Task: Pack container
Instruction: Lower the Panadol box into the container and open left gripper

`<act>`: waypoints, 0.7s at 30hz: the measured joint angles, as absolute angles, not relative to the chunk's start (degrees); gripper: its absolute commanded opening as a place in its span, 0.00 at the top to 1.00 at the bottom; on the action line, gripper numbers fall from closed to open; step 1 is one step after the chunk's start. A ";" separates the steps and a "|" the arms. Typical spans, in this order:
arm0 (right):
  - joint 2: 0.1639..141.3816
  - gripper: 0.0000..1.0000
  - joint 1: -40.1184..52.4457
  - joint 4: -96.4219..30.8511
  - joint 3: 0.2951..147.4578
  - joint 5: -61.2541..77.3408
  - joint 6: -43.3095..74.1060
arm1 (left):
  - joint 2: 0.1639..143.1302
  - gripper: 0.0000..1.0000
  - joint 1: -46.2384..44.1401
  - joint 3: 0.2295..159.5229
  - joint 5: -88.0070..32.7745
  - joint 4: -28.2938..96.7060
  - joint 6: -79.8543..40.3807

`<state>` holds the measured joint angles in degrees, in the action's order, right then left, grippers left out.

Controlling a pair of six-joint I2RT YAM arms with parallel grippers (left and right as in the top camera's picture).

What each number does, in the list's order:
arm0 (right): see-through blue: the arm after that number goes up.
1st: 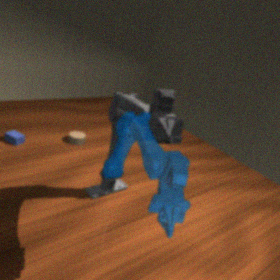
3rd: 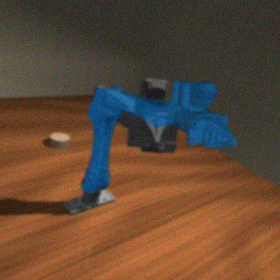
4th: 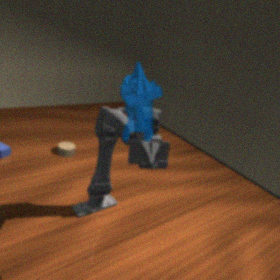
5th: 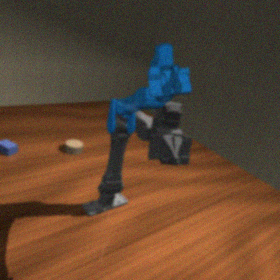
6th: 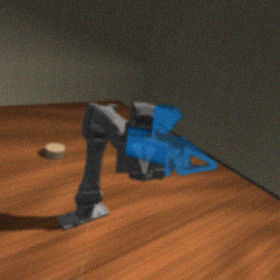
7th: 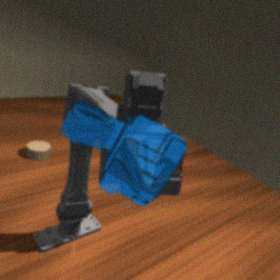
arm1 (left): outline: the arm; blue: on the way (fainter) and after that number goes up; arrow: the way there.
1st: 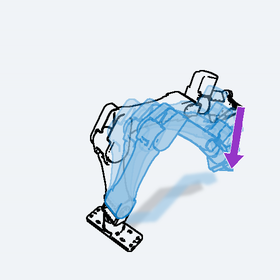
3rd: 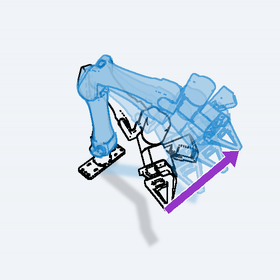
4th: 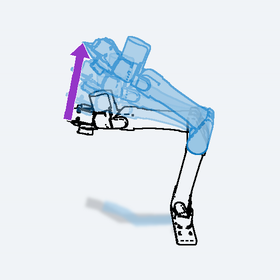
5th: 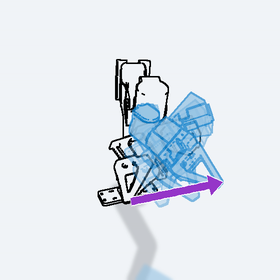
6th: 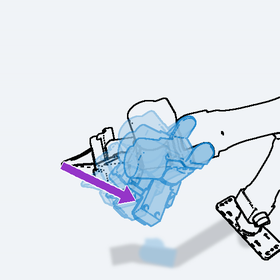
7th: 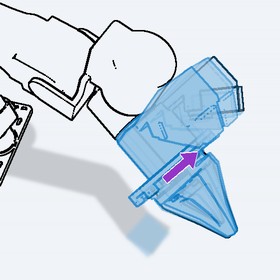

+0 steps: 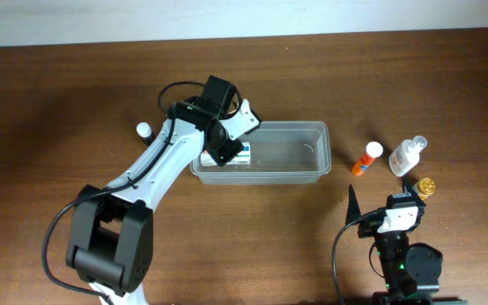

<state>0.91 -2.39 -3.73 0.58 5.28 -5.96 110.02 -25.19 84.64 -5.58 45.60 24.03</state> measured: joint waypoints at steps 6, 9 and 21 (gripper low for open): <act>0.91 0.01 -2.39 -3.73 0.58 5.26 -6.00 | 110.02 0.99 -25.23 83.35 -5.61 42.94 11.64; 0.91 0.02 -2.39 -3.73 0.58 5.28 -6.00 | 110.02 1.00 -25.23 81.87 -5.52 41.15 7.14; 0.91 0.02 -2.39 -3.73 0.58 5.26 -6.02 | 110.04 0.99 -25.23 80.23 -3.95 39.66 -1.74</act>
